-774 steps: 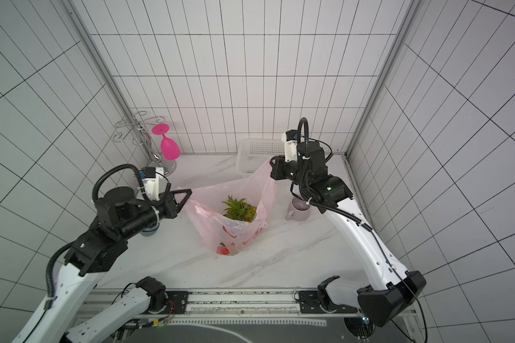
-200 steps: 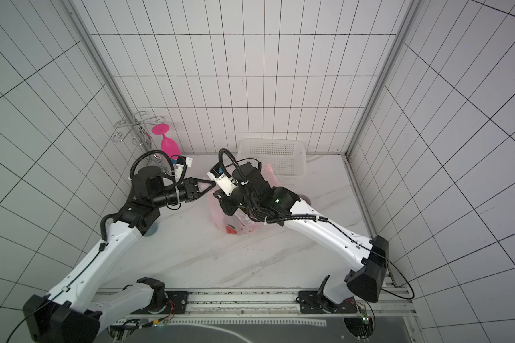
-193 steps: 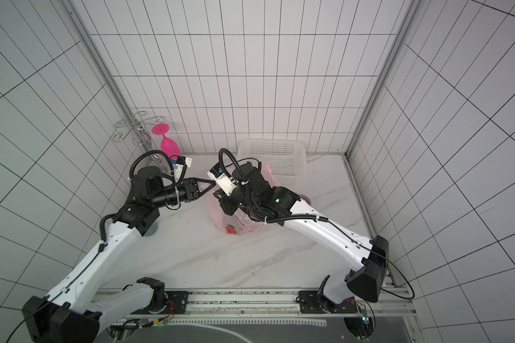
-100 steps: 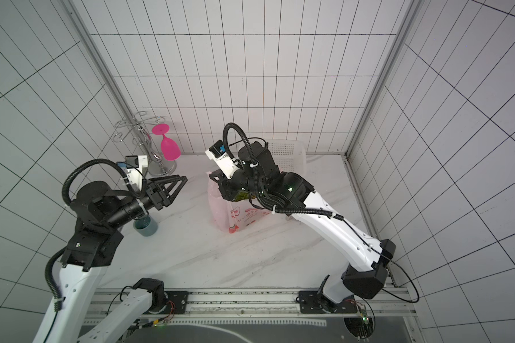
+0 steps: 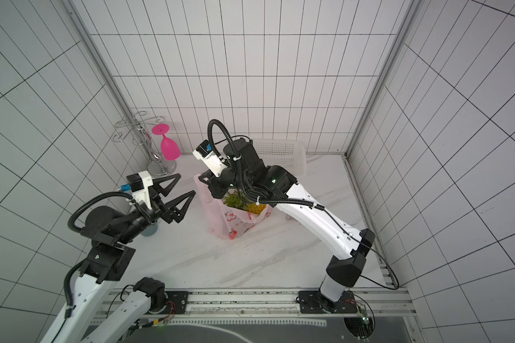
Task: Place the pineapple into a plastic bag & tie a knot
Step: Cross the plastic bag at the center of the board.
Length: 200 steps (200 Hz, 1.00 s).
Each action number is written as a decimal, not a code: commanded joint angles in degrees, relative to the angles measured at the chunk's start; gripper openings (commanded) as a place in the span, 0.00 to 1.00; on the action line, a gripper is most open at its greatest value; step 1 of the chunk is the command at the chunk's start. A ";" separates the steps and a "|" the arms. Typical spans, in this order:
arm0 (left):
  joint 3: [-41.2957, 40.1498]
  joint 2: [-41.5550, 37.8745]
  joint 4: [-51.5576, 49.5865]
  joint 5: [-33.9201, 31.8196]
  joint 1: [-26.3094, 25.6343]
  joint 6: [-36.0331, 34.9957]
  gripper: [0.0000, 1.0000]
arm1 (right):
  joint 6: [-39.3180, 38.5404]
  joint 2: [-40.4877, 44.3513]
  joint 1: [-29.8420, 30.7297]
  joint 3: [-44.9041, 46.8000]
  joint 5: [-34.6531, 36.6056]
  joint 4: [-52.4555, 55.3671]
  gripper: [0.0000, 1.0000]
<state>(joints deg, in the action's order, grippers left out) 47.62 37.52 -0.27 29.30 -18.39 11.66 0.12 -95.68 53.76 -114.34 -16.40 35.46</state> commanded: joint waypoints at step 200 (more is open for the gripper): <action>-7.29 15.35 15.68 -22.89 -15.14 -6.39 0.59 | 5.50 -0.94 -8.05 -3.67 -14.86 -8.84 0.00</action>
<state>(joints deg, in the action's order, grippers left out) 41.69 53.06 15.27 13.26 -33.19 7.07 5.52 -97.78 46.11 -115.04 -28.58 31.97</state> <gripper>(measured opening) 0.521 0.047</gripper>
